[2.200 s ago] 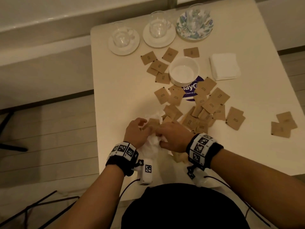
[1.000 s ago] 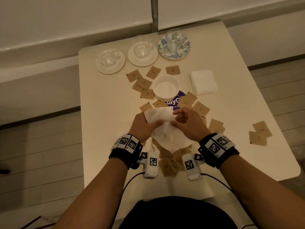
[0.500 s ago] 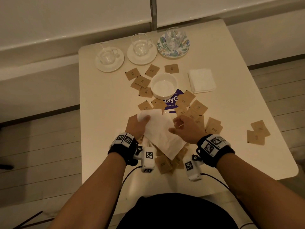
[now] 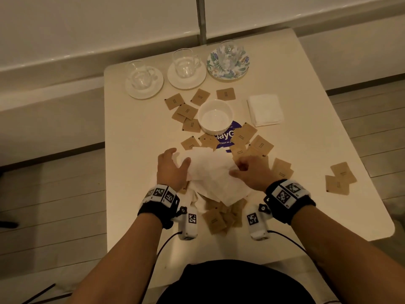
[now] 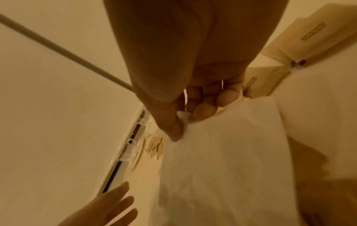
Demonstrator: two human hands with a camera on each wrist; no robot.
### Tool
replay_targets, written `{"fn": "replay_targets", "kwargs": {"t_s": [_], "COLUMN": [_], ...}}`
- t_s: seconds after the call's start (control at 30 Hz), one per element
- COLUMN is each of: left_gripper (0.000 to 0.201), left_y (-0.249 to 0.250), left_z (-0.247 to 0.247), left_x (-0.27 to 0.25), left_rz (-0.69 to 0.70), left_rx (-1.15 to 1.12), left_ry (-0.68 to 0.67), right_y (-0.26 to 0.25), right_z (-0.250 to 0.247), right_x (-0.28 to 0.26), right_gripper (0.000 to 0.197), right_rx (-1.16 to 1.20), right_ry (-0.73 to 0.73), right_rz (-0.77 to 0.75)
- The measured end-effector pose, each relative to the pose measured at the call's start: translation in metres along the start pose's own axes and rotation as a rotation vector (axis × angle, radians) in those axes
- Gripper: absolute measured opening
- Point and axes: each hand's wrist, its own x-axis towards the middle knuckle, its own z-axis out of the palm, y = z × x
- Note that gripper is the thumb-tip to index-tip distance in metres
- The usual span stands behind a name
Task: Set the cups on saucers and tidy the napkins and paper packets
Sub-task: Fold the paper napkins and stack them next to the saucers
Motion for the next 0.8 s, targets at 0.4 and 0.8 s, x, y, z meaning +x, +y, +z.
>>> {"fn": "replay_targets", "kwargs": {"t_s": [0.4,0.8], "left_gripper": [0.042,0.062], "left_y": [0.054,0.056], "left_z": [0.012,0.002], "left_x": [-0.011,-0.021], "left_rz": [-0.131,0.075], "left_rx": [-0.416,-0.532], "left_ry": [-0.401,-0.277], "right_y": [-0.033,-0.031], "right_z": [-0.045,-0.051], "right_x": [-0.003,-0.011], "right_gripper": [0.019,0.011], "right_rx": [0.482,0.423], "right_ry": [0.119,0.15], "right_rz": [-0.166,-0.168]}}
